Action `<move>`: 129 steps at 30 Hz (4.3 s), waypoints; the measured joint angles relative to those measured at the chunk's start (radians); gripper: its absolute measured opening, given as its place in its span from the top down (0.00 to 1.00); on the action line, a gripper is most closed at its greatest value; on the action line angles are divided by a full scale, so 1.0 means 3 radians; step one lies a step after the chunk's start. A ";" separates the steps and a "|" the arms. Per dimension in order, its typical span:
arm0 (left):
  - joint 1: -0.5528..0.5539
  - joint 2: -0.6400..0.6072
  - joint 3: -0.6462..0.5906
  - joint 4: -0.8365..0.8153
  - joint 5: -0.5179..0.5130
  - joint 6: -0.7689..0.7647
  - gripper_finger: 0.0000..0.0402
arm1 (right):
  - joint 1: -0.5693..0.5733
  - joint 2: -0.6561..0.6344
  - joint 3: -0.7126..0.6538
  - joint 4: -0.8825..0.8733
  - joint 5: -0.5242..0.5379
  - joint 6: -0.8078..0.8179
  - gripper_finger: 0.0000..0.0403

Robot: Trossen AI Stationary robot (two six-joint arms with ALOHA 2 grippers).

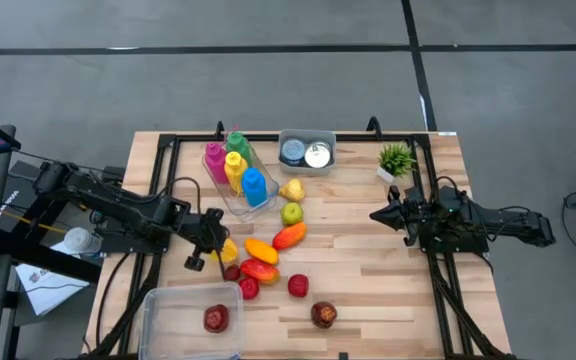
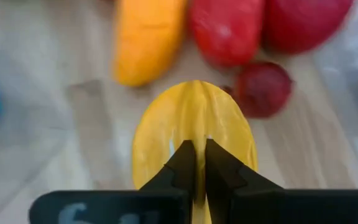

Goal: Pick & Place Food Item
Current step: Put the yellow starfruit into the white bin, then put the red pomegranate into the white bin

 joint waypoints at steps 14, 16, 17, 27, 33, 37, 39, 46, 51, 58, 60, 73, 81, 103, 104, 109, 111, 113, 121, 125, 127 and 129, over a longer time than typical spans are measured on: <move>0.0226 -0.0358 0.1442 -0.0658 0.0284 -0.0741 0.99 | -0.0001 -0.0001 0.0000 0.0000 0.0000 -0.0001 0.97; 0.0147 -0.0409 0.1650 -0.0676 0.0590 -0.0986 0.99 | -0.0001 -0.0001 0.0000 0.0000 0.0000 -0.0001 0.97; 0.0095 -0.0432 0.1738 -0.0677 0.0739 -0.1118 0.99 | 0.0000 0.0000 0.0000 0.0000 0.0000 -0.0001 0.97; -0.1013 -0.0414 0.2096 -0.0715 0.0903 -0.2688 0.99 | 0.0000 -0.0001 0.0000 0.0000 0.0000 -0.0001 0.97; -0.1829 -0.0073 0.2093 -0.0900 0.0460 -0.2899 0.99 | -0.0001 0.0000 0.0000 0.0000 0.0000 -0.0001 0.97; -0.2109 0.0173 0.2092 -0.1092 0.0273 -0.2900 0.99 | 0.0000 -0.0001 0.0000 0.0000 0.0000 -0.0001 0.97; -0.2215 0.0311 0.2091 -0.1177 0.0270 -0.2899 0.99 | -0.0001 -0.0001 0.0000 0.0000 0.0000 -0.0001 0.97; -0.2489 0.0710 0.2090 -0.1211 0.0276 -0.2733 0.99 | 0.0000 0.0000 0.0000 0.0000 0.0000 -0.0001 0.97; -0.2576 0.0833 0.1981 -0.1186 0.0260 -0.2724 0.99 | -0.0001 0.0000 0.0000 0.0000 0.0000 -0.0001 0.97; -0.2565 0.0740 0.1549 -0.0866 0.0117 -0.2729 0.99 | -0.0001 -0.0001 0.0000 0.0000 0.0000 -0.0001 0.97; -0.2564 0.0719 0.1431 -0.0661 0.0109 -0.2734 0.99 | 0.0000 -0.0001 0.0000 0.0000 0.0000 -0.0001 0.97; -0.2555 0.0713 0.0966 -0.0222 0.0123 -0.2736 0.99 | -0.0001 0.0000 0.0000 0.0000 0.0000 -0.0001 0.97; -0.2555 0.0713 0.0816 -0.0094 0.0134 -0.2736 0.96 | 0.0000 0.0000 0.0000 0.0000 -0.0001 -0.0001 0.97; -0.2630 0.0711 0.0780 -0.0428 0.0433 -0.3143 0.97 | -0.0001 -0.0001 0.0000 0.0000 0.0000 -0.0001 0.97; -0.2630 0.0711 0.0780 -0.0428 0.0432 -0.3174 0.96 | -0.0001 0.0000 0.0000 0.0000 0.0000 -0.0001 0.97; -0.2630 0.0711 0.0780 -0.0428 0.0433 -0.3195 0.89 | -0.0001 0.0000 0.0000 0.0000 0.0000 -0.0001 0.97; -0.2630 0.0711 0.0780 -0.0416 0.0434 -0.3198 0.85 | 0.0000 0.0000 0.0000 0.0000 -0.0001 -0.0001 0.97; -0.2630 0.0711 0.0780 -0.0402 0.0433 -0.3198 0.80 | -0.0001 -0.0001 0.0000 0.0000 0.0000 -0.0001 0.97; -0.2600 0.0663 0.0780 -0.0369 0.0546 -0.3259 0.60 | 0.0000 0.0000 0.0000 0.0000 -0.0001 0.0000 0.97; -0.2532 0.0444 0.0780 -0.0350 0.0608 -0.3288 0.53 | -0.0001 0.0000 0.0000 0.0000 -0.0001 -0.0001 0.97; -0.2491 0.0309 0.0780 -0.0376 0.0573 -0.3355 0.51 | 0.0000 -0.0001 0.0000 0.0000 -0.0001 -0.0001 0.97; -0.2437 0.0173 0.0780 -0.0372 0.0566 -0.3429 0.51 | -0.0001 0.0000 0.0000 0.0000 0.0000 -0.0001 0.97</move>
